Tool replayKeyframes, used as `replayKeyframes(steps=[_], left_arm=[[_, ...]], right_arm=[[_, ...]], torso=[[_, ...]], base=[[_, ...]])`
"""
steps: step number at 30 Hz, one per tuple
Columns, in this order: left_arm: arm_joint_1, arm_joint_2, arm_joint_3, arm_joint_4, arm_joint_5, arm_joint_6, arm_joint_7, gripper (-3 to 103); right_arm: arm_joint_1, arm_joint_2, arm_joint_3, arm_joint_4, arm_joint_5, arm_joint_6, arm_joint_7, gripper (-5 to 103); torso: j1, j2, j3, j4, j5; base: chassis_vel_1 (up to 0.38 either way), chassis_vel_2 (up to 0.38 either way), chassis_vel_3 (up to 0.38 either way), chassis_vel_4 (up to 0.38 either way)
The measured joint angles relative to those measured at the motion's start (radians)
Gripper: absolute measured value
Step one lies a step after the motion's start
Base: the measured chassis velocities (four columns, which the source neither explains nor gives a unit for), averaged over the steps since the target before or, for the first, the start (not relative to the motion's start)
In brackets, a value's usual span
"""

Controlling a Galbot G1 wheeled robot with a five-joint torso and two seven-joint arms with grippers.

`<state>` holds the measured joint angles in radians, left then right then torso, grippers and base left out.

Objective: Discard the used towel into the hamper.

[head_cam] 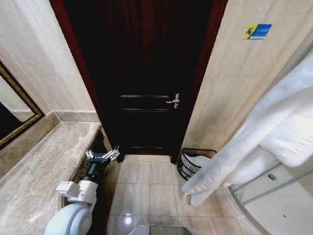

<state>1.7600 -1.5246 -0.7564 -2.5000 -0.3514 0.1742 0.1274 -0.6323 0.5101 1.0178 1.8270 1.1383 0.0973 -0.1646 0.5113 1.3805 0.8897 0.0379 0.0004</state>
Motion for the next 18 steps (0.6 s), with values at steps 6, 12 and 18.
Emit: replayKeyframes(steps=[6,12,18], left_arm=[[0.0,0.0,0.0,0.0,0.0,0.0,0.0,100],[0.0,0.0,0.0,0.0,0.0,0.0,0.0,100],[0.0,0.0,0.0,0.0,0.0,0.0,0.0,100]], right_arm=[[0.037,0.12,-0.073,-0.024,-0.093,0.019,-0.007,2],[0.242,0.21,-0.243,-0.073,-0.192,0.032,0.052,2],[0.606,0.341,-0.458,-0.234,-0.301,0.044,0.039,2]], torso=[[0.0,0.0,0.0,0.0003,0.0],[0.0,0.0,0.0,0.0004,-0.0003],[0.0,0.0,0.0,0.0006,-0.0001]], base=[[0.0,0.0,0.0,0.0],[0.0,0.0,0.0,0.0],[0.0,0.0,0.0,0.0]])
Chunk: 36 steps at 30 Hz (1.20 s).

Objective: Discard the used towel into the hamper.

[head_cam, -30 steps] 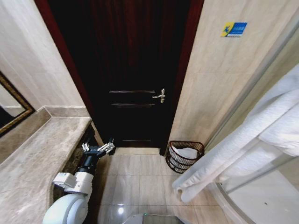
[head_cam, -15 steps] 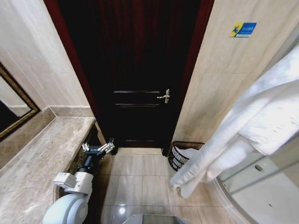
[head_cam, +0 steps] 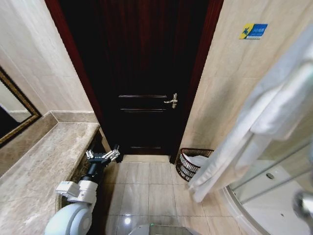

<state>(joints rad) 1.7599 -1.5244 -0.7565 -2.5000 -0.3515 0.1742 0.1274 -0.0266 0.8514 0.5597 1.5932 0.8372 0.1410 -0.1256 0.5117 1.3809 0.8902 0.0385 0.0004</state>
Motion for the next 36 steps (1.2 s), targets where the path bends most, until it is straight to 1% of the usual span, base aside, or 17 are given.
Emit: replayKeyframes(steps=[1,4,5,9,10,12,13,16,17,21,27,28,36], left_arm=[[0.0,0.0,0.0,0.0,0.0,0.0,0.0,100],[0.0,0.0,0.0,0.0,0.0,0.0,0.0,100],[0.0,0.0,0.0,0.0,0.0,0.0,0.0,100],[0.0,0.0,0.0,0.0,0.0,0.0,0.0,100],[0.0,0.0,0.0,0.0,0.0,0.0,0.0,100],[0.0,0.0,0.0,0.0,0.0,0.0,0.0,100],[0.0,0.0,0.0,0.0,0.0,0.0,0.0,100],[0.0,0.0,0.0,0.0,0.0,0.0,0.0,100],[0.0,0.0,0.0,0.0,0.0,0.0,0.0,100],[0.0,0.0,0.0,0.0,0.0,0.0,0.0,100],[0.0,0.0,0.0,0.0,0.0,0.0,0.0,100],[0.0,0.0,0.0,0.0,0.0,0.0,0.0,100],[0.0,0.0,0.0,0.0,0.0,0.0,0.0,100]], right_arm=[[0.0,0.0,0.0,0.0,0.0,0.0,0.0,2],[0.14,0.046,-0.066,-0.079,-0.033,0.008,-0.018,2],[0.14,0.046,-0.066,-0.079,-0.033,0.008,-0.018,2],[0.299,0.07,-0.153,-0.173,-0.06,0.01,-0.029,2],[0.299,0.07,-0.153,-0.173,-0.06,0.01,-0.029,2],[0.376,0.079,-0.195,-0.237,-0.077,0.017,-0.046,2],[0.376,0.079,-0.195,-0.237,-0.077,0.017,-0.046,2],[0.493,0.1,-0.249,-0.332,-0.095,0.031,-0.075,2],[0.493,0.1,-0.249,-0.332,-0.095,0.031,-0.075,2],[0.601,0.129,-0.293,-0.441,-0.109,0.046,-0.117,2],[0.658,0.15,-0.313,-0.498,-0.112,0.046,-0.136,2],[0.66,0.152,-0.314,-0.499,-0.113,0.046,-0.138,2],[0.622,0.155,-0.295,-0.472,-0.123,0.033,-0.138,2]], torso=[[0.0,0.0,0.0,0.0,0.0],[0.0,0.0,0.0,0.0001,-0.001],[0.0,0.0,0.0,0.0001,-0.001],[0.0,0.0,0.0,-0.0003,-0.0004],[0.0,0.0,0.0,-0.0003,-0.0004],[0.0,0.0,0.0,-0.0004,-0.0003],[0.0,0.0,0.0,-0.0004,-0.0003],[0.0,0.0,0.0,-0.0003,-0.0005],[0.0,0.0,0.0,-0.0003,-0.0005],[0.0,0.0,0.0,-0.0002,-0.0002],[0.0,0.0,0.0,-0.0002,-0.0008],[0.0,0.0,0.0,-0.0002,-0.0005],[0.0,0.0,0.0,-0.0001,0.0002]], base=[[0.0,0.0,0.0,0.0],[0.0,0.0,0.0,0.0],[0.0,0.0,0.0,0.0],[0.0,0.0,0.0,0.0],[0.0,0.0,0.0,0.0],[0.0,0.0,0.0,0.0],[0.0,0.0,0.0,0.0],[0.0,0.0,0.0,0.0],[0.0,0.0,0.0,0.0],[0.0,0.0,0.0,0.0],[0.0,0.0,0.0,0.0],[0.0,0.0,0.0,0.0],[0.0,0.0,0.0,0.0]])
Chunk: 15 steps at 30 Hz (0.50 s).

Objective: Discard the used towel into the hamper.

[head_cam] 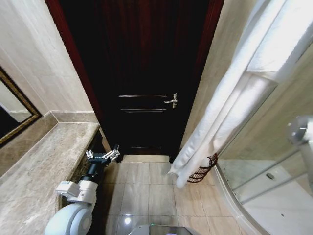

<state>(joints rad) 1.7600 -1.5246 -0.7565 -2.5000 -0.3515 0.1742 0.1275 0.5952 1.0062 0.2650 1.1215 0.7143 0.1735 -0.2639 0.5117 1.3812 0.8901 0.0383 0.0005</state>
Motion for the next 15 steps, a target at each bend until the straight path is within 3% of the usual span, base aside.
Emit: replayKeyframes(steps=[10,15], left_arm=[[0.0,0.0,0.0,0.0,0.0,0.0,0.0,100],[0.0,0.0,0.0,0.0,0.0,0.0,0.0,100]], right_arm=[[0.026,-0.007,-0.022,0.026,0.002,-0.046,0.01,2],[0.052,-0.006,-0.042,0.02,0.005,-0.055,0.019,2]], torso=[[0.0,0.0,0.0,-0.0001,-0.0007],[0.0,0.0,0.0,-0.0002,-0.0003]], base=[[-0.004,0.006,0.004,-0.005],[-0.102,0.104,0.107,-0.103]])
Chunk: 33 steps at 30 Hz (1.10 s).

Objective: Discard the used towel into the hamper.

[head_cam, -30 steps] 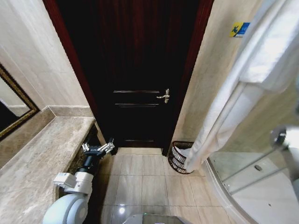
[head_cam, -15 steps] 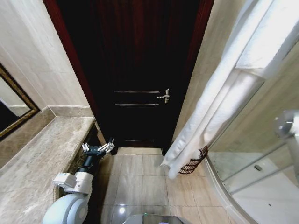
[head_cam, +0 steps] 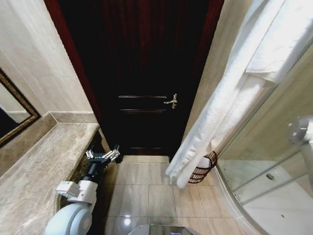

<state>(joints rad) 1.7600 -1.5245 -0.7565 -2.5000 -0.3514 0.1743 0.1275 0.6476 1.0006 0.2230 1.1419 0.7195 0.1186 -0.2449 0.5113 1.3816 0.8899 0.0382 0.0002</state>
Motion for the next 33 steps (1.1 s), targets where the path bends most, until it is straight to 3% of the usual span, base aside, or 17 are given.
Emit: replayKeyframes(steps=[14,23,33], left_arm=[[0.0,0.0,0.0,0.0,0.0,0.0,0.0,100],[0.0,0.0,0.0,0.0,0.0,0.0,0.0,100],[0.0,0.0,0.0,0.0,0.0,0.0,0.0,100]], right_arm=[[0.115,-0.025,-0.041,-0.066,-0.015,-0.011,0.01,2],[0.227,-0.069,-0.071,-0.167,-0.03,-0.013,-0.034,2],[0.259,-0.064,-0.099,-0.188,-0.017,-0.021,-0.04,2]], torso=[[0.001,-0.001,0.0,0.0002,0.0002],[-0.001,0.0,0.0,-0.0003,-0.0001],[0.0,0.0,0.0,0.0002,-0.0002]], base=[[-0.152,0.164,0.151,-0.155],[-0.015,0.006,0.008,-0.005],[-0.013,0.016,0.014,-0.023]])
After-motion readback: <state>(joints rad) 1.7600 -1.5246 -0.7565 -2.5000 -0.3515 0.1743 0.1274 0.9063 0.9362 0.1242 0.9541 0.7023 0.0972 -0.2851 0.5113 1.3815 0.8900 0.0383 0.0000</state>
